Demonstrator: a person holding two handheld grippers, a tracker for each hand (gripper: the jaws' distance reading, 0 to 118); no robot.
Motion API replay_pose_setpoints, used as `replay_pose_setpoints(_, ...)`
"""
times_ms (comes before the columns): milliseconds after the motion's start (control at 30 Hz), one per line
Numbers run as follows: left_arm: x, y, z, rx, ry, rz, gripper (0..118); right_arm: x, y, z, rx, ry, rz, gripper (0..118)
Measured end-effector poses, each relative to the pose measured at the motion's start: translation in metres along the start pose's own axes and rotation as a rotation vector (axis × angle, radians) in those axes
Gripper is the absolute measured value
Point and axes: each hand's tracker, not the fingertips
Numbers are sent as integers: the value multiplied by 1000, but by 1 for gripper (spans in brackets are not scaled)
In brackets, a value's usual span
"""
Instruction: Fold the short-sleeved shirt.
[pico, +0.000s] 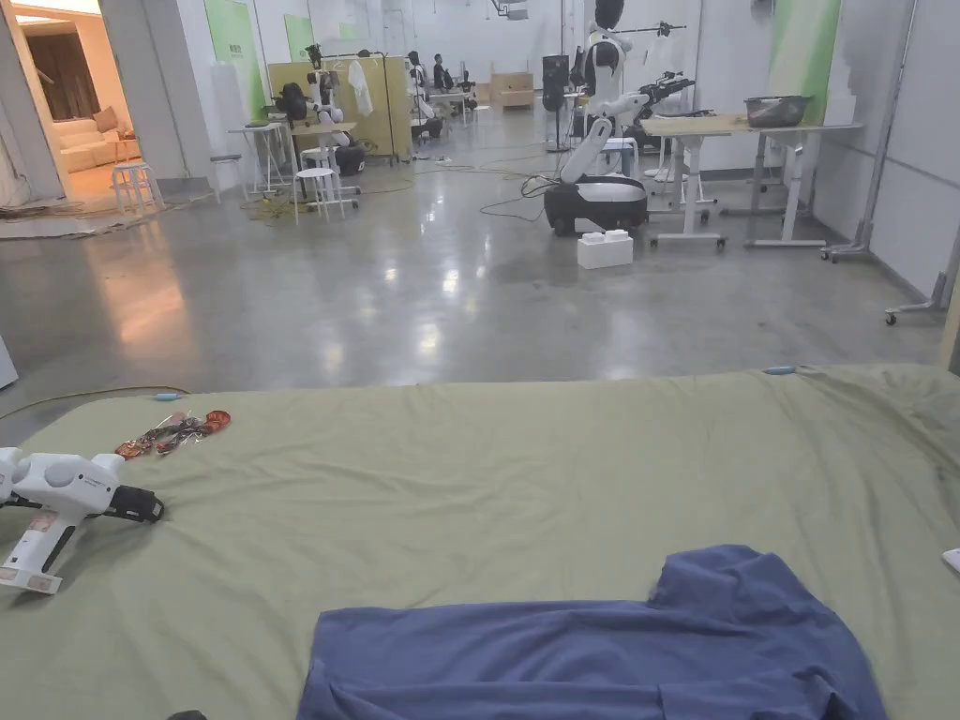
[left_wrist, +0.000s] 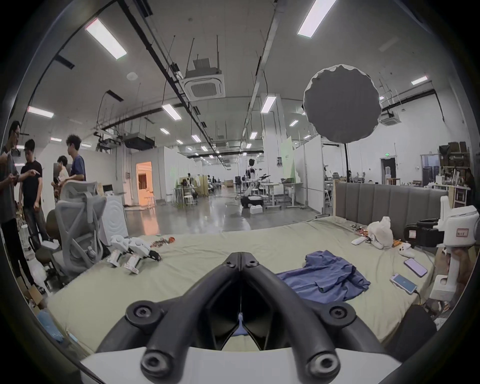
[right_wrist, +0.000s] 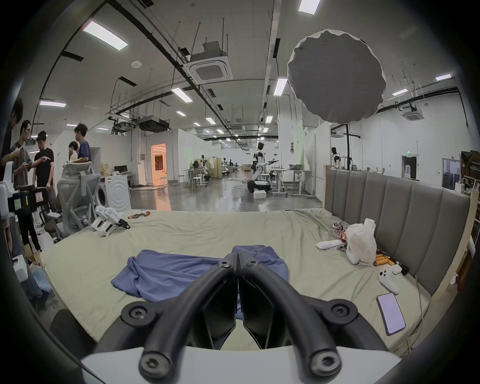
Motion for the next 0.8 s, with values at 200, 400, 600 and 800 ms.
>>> replay_pose_setpoints(200, -1, -4, -1, -26, 20, -9, 0, -4, 1, -1, 12, 21, 10, 0)
replay_pose_setpoints(400, -4, -4, -2, -32, 17, 8, 0, -7, 1, -3, 9, 29, 12, 0)
replay_pose_setpoints(600, -6, -8, -7, -52, 30, 12, 0, -9, 2, -5, 8, 26, 24, 0)
replay_pose_setpoints(800, -25, -41, -47, -140, 35, 53, 15, -6, -10, -12, -25, 38, -11, 0)
